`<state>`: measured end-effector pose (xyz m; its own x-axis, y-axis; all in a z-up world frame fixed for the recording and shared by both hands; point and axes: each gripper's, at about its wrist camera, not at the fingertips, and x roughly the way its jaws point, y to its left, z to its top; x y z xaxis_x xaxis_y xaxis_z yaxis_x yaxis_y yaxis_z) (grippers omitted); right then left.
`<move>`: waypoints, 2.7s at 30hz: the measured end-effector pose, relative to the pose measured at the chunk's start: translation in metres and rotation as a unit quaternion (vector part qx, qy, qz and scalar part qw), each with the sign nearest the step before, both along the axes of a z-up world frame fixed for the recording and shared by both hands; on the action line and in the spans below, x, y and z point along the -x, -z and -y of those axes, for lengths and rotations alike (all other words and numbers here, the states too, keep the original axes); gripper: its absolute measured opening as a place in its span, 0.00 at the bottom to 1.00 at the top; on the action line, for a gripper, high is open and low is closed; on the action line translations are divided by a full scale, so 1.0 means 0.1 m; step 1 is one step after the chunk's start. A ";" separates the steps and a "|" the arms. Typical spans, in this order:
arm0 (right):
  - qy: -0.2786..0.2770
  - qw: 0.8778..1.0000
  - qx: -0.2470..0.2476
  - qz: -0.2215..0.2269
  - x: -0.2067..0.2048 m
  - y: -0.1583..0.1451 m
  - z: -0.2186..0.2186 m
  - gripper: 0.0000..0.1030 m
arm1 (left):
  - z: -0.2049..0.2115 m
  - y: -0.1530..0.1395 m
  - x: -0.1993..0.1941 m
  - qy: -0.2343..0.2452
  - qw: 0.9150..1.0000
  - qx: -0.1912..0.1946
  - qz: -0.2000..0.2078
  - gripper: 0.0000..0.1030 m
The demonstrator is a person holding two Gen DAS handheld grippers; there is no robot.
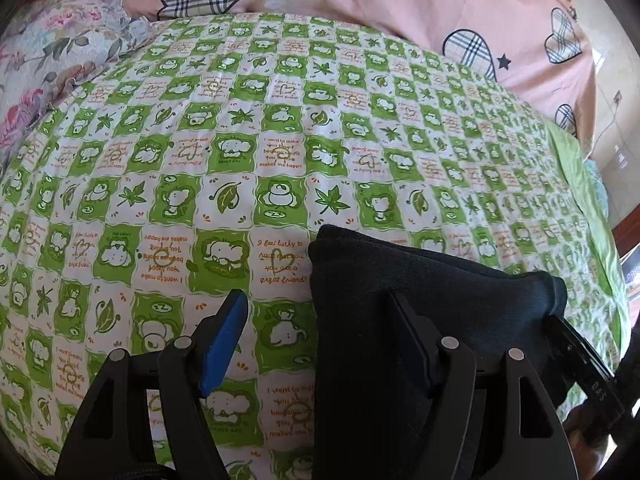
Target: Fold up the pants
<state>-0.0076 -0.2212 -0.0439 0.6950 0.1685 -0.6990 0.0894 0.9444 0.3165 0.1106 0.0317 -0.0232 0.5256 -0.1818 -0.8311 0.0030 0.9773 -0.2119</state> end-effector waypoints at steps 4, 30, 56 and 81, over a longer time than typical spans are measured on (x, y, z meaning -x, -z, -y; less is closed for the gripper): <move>-0.010 0.999 -0.038 0.002 0.09 -0.05 0.03 0.57 | -0.05 -0.10 0.20 0.010 1.000 0.009 0.002 0.71; -0.062 0.994 -0.094 0.000 0.26 0.02 -0.04 0.40 | 0.03 0.08 0.50 0.068 0.995 0.074 -0.013 0.27; -0.181 0.975 -0.119 0.050 -0.73 -0.25 -1.19 0.39 | -1.29 -0.30 0.28 -0.055 0.995 0.061 0.055 0.26; -0.177 0.981 -0.072 0.034 -0.70 -0.17 -1.28 0.68 | -1.45 -0.07 0.49 -0.088 0.995 0.035 0.034 0.71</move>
